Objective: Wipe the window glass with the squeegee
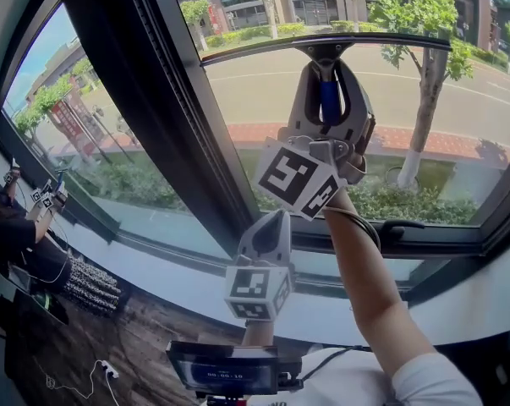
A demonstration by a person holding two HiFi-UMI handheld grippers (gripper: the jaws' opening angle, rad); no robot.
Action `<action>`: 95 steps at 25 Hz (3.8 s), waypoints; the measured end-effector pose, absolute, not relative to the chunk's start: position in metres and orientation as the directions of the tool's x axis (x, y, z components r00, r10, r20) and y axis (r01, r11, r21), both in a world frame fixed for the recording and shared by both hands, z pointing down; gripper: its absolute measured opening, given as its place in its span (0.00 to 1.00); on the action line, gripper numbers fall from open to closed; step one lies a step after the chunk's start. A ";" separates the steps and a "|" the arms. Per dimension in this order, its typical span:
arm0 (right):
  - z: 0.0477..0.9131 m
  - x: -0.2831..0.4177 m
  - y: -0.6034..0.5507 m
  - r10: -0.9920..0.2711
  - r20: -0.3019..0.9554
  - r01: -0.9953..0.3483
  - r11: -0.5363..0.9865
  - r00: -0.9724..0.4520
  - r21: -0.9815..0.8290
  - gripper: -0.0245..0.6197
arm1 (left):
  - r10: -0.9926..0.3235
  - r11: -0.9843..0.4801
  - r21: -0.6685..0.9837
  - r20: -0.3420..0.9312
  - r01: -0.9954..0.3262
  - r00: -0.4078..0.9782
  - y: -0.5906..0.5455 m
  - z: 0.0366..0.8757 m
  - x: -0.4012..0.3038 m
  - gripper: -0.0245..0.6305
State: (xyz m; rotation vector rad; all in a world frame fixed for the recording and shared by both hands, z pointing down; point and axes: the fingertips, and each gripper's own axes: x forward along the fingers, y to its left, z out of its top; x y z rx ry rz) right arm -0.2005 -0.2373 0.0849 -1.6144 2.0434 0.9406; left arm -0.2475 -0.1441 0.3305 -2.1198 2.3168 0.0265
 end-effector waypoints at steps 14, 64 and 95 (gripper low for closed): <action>0.121 -0.197 -0.238 -0.749 -0.594 -0.944 0.130 -0.293 0.303 0.27 | -0.991 0.120 0.004 0.063 -0.993 -0.119 -0.139 0.332 -0.254 0.04; 0.265 -0.192 -0.234 -0.907 -0.288 -0.936 0.232 -0.307 0.266 0.27 | -0.969 0.137 0.088 0.219 -0.987 -0.115 -0.115 0.404 -0.271 0.04; 0.363 -0.192 -0.236 -0.932 -0.073 -0.921 0.334 -0.354 0.201 0.27 | -0.948 0.139 0.124 0.304 -0.982 -0.096 -0.103 0.452 -0.266 0.04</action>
